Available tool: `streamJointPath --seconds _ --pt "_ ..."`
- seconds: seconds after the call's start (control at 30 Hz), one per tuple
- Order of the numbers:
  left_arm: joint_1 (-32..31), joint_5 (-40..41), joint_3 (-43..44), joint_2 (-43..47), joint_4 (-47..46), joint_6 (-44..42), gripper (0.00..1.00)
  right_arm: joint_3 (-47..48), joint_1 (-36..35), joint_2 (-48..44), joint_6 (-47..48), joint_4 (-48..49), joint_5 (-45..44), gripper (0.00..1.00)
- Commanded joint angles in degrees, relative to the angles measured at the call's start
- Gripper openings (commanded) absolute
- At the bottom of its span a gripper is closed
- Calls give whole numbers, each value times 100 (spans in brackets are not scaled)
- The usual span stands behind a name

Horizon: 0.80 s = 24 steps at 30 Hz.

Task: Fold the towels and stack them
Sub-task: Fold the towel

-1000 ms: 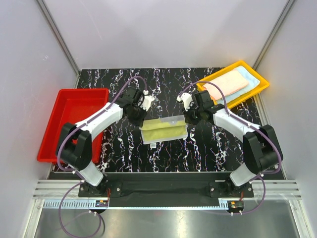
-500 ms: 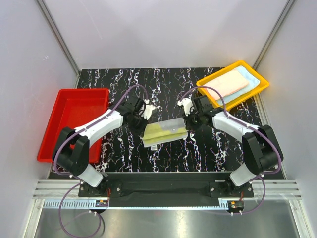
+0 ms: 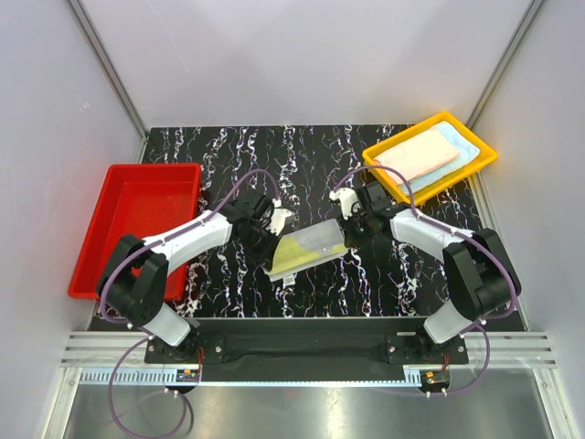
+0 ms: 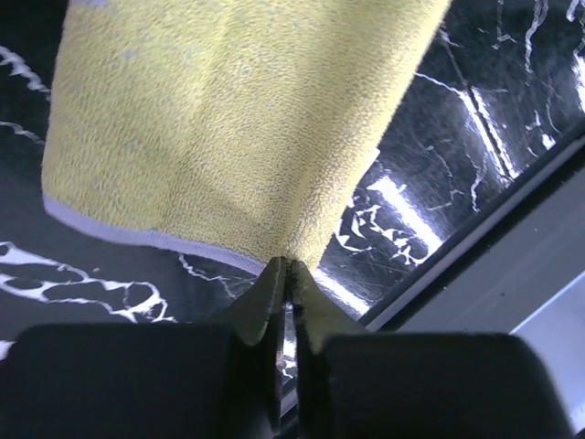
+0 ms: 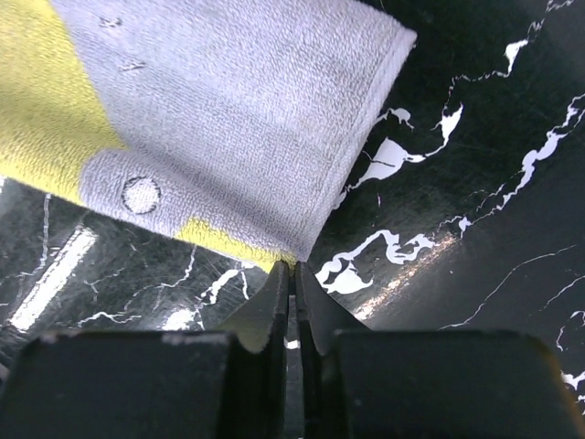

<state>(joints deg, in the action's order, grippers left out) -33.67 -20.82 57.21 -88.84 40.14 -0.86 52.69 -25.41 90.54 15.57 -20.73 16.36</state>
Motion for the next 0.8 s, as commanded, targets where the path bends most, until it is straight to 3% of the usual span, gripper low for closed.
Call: streamJointPath --seconds 0.0,0.13,0.23,0.27,0.4,0.6,0.77 --pt "-52 -413 -35 -20 -59 69 11 136 -34 69 -81 -70 -229 11" --pt "-52 -808 -26 112 -94 69 25 365 -25 16 -98 -361 -248 25" --pt "-52 -1556 -157 340 -706 533 32 506 -34 -124 -151 -572 -230 32" --pt "-52 -1583 -210 376 -822 674 33 549 -34 -159 -151 -616 -230 39" --pt "-52 -884 -201 201 -1078 1367 32 778 -17 -300 -326 -932 -89 42" --pt "-61 -643 -569 33 -1921 2097 29 1182 -26 -178 -1142 -1144 402 38" --pt "-61 -441 -1053 -63 -2791 2660 29 1113 -17 402 -1689 -1029 755 13"
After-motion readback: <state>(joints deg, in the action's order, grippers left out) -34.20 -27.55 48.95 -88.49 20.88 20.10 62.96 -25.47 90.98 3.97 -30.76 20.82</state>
